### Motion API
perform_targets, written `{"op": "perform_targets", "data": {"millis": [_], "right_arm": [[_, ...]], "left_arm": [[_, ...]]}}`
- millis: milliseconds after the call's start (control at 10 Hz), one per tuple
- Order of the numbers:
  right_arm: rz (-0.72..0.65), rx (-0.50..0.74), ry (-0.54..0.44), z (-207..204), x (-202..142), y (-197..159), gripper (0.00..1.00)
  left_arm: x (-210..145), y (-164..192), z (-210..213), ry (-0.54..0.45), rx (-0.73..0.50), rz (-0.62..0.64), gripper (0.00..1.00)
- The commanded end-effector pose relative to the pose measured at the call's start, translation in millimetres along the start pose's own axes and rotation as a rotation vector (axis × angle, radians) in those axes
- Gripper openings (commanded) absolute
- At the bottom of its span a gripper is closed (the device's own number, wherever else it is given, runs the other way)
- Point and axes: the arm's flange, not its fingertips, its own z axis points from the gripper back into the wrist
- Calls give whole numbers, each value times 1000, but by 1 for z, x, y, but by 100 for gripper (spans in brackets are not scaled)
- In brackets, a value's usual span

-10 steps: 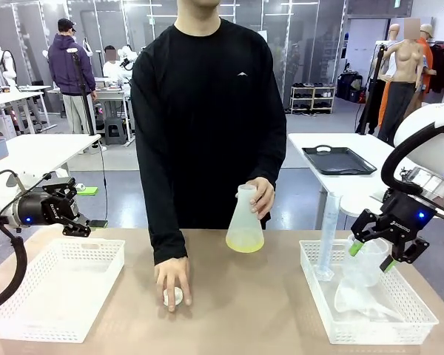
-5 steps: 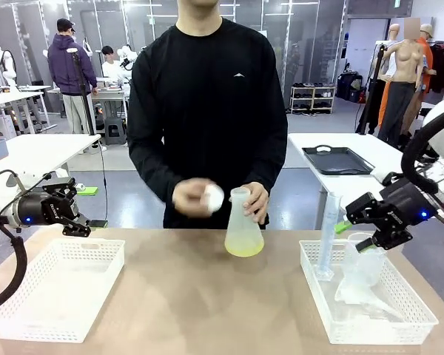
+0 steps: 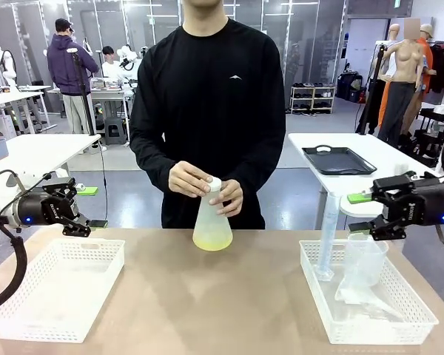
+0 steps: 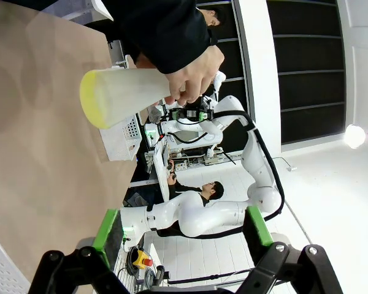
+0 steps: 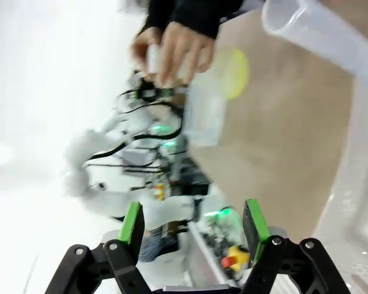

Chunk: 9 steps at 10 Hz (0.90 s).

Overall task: Prepare the solutions needed for the experiment.
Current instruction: When the human places the Big flask in the center of the table, pick up the Big flask and place it in the left Organizing basket.

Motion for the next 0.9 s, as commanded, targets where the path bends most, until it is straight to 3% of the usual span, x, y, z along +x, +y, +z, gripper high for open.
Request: {"op": "perform_targets", "data": {"millis": [0,300,500,800], "right_arm": [[-79,76,40,10,15,-16,81],[-155,128,71,11,19,-24,81],[-187,96,46,7,20,-27,81],[-128,118,73,11,12,-33,81]], "left_arm": [[-1,-1,-1,2,-2,-1,100],[-1,-1,-1,2,-2,-1,100],[-1,-1,-1,2,-2,-1,100],[-1,-1,-1,2,-2,-1,100]]}}
